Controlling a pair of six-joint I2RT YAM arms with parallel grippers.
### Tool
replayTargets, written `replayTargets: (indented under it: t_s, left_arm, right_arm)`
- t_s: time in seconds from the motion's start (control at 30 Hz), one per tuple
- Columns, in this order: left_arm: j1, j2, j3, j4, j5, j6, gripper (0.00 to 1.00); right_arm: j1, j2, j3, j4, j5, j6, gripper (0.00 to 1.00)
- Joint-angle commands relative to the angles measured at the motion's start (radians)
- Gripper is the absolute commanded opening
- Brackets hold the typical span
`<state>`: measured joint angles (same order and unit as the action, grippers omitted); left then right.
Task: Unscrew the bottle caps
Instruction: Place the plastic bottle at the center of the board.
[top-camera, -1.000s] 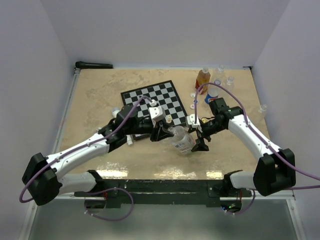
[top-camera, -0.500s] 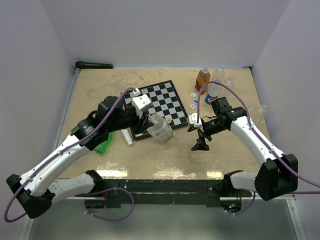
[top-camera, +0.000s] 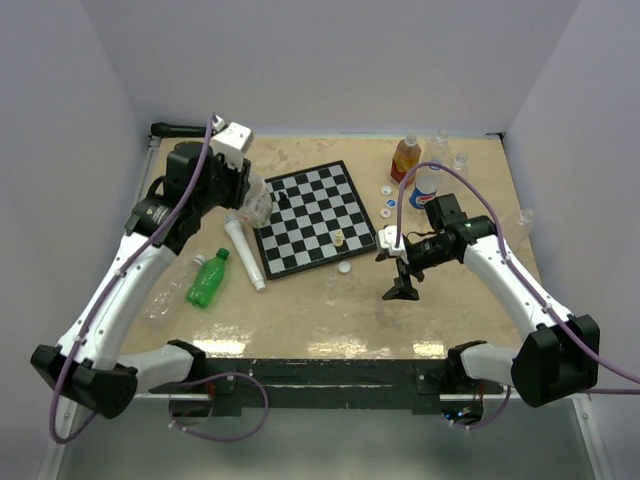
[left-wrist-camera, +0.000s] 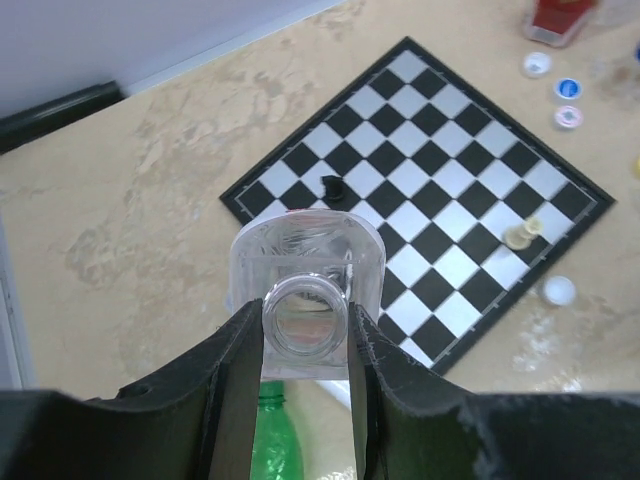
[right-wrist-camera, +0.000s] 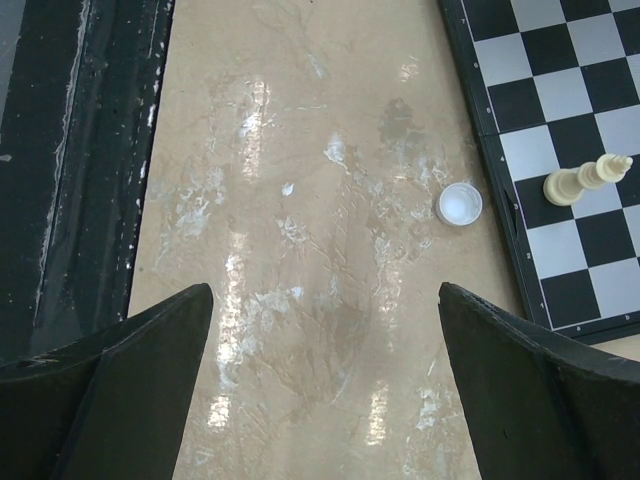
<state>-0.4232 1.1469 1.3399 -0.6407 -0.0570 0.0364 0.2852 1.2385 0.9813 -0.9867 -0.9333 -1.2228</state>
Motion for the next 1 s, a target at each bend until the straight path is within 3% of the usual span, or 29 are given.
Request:
replayTargets:
  t_s: [0.0, 0.13, 0.4, 0.77, 0.87, 0.97]
  left_arm:
    - [0.18, 0.118, 0.079, 0.114, 0.029, -0.01, 0.0]
    - [0.317, 0.229, 0.142, 0.168, 0.052, -0.027, 0.0]
    - [0.464, 0.48, 0.292, 0.203, 0.052, -0.119, 0.0]
    - [0.514, 0.645, 0.381, 0.193, 0.019, -0.147, 0.0]
    - [0.515, 0.643, 0.381, 0.188, -0.003, -0.147, 0.29]
    - [0.514, 0.637, 0.383, 0.188, -0.003, -0.145, 0.43]
  right_arm:
    - [-0.004, -0.028, 0.017, 0.011, -0.016, 0.008, 0.98]
    - [-0.004, -0.031, 0.013, 0.013, -0.019, 0.006, 0.98]
    - [-0.004, -0.036, 0.008, 0.013, -0.019, 0.003, 0.98]
    - [-0.004, -0.036, 0.005, 0.019, -0.018, 0.006, 0.98]
    - [-0.004, -0.034, 0.002, 0.019, -0.018, 0.006, 0.98]
    - [-0.004, -0.033, 0.002, 0.02, -0.016, 0.006, 0.98]
